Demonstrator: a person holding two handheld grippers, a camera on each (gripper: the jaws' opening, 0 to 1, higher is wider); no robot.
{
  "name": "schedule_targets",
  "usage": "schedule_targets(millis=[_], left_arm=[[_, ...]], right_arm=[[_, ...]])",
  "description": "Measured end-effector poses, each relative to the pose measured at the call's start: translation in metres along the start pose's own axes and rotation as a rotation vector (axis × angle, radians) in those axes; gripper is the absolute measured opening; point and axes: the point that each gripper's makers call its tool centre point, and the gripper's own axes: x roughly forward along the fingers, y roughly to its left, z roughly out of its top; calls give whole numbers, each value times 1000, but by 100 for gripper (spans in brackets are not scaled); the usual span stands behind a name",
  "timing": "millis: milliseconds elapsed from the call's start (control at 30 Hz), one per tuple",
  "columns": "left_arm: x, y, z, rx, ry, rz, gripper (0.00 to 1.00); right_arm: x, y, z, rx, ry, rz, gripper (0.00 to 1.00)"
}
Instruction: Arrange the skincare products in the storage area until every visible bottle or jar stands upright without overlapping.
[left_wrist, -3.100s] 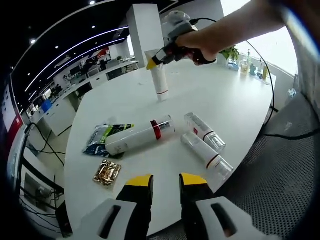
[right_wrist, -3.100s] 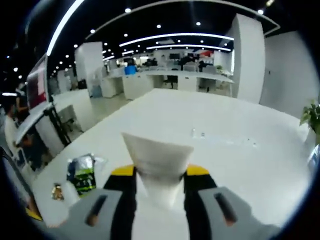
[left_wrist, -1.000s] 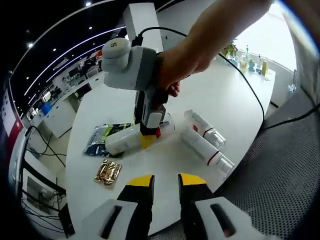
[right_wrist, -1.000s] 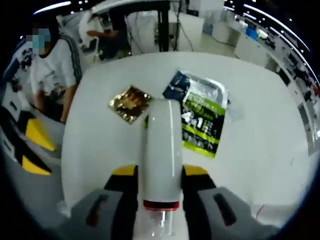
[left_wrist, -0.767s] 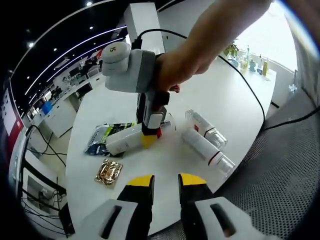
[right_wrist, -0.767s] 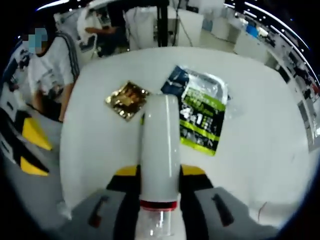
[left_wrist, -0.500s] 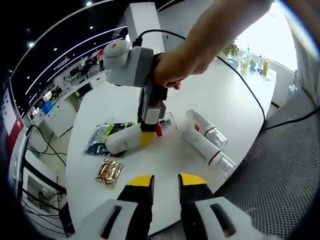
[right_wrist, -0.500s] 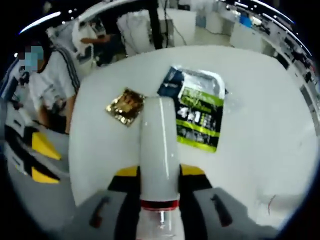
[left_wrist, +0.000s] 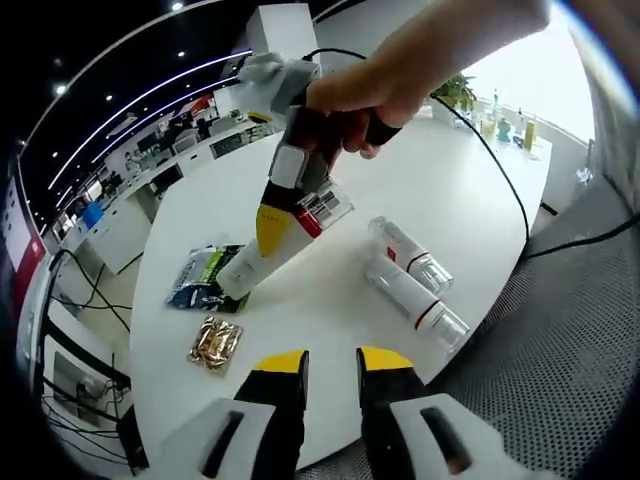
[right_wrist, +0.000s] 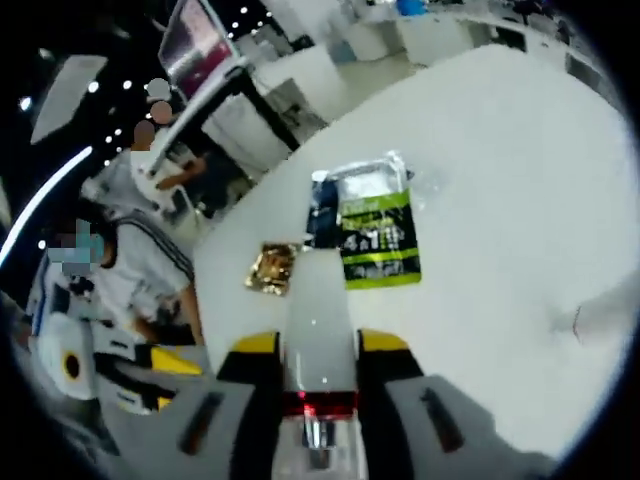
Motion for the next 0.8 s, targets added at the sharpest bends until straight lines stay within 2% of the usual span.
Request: schedule_targets(millis=[67,133,167,200,267,367,467,567,700,733,800], left_arm=[[0,0,0,0,2,-2,20],[1,-1,-1,-2,4,-3,20],[1,0,-1,-2,4,-2,20],[1,0,-1,-3,3,-2,20],[1,0,0,-3,2,0,20],[0,1,0,-6,3,4,20],[1,2,-1,-6,2,6,20],[1,2,-1,-5,3,6,20],[1,1,-1,-4,4,5,20],[1,1,-1,-5,5,5,20],[1,1,-2,-4,6,4,20]], right_arm=[[-2,-10,-2,39,-18,-17,25],[-3,-12,-5,6,-15,-30,25],[-3,-18,-11,-92,24,-73,25],[-2,-19,-15,-116,44,-83,25],[-1,-20,-15,-215,59,-110,25],[2,-23,-20,-352,124,-148,25],[6,-23,-22,-432,159,-157,25],[7,-25,-23,-551,206,-185,25],[10,-30,-25,-622,232,-200,26],[11,-32,-26,-679,245,-207,26],[12,-34,-32,-738,279,-208,26]])
